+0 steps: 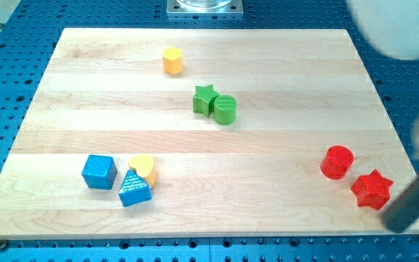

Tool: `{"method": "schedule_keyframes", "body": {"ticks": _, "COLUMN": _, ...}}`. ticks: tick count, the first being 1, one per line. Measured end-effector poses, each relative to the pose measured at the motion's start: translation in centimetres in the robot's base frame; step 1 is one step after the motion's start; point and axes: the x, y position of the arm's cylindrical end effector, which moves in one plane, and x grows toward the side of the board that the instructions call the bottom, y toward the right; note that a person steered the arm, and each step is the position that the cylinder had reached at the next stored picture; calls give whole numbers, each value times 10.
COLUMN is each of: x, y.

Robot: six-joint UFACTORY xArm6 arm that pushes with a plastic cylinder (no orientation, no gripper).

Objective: Move red blocks towards green blocks

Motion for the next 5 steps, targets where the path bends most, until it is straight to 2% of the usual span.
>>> {"method": "schedule_keyframes", "body": {"ticks": 1, "x": -8, "y": -10}}
{"method": "schedule_keyframes", "body": {"ticks": 2, "x": -28, "y": -43}}
{"method": "schedule_keyframes", "body": {"ticks": 4, "x": -95, "y": -66}}
{"method": "schedule_keyframes", "body": {"ticks": 5, "x": -126, "y": -106}}
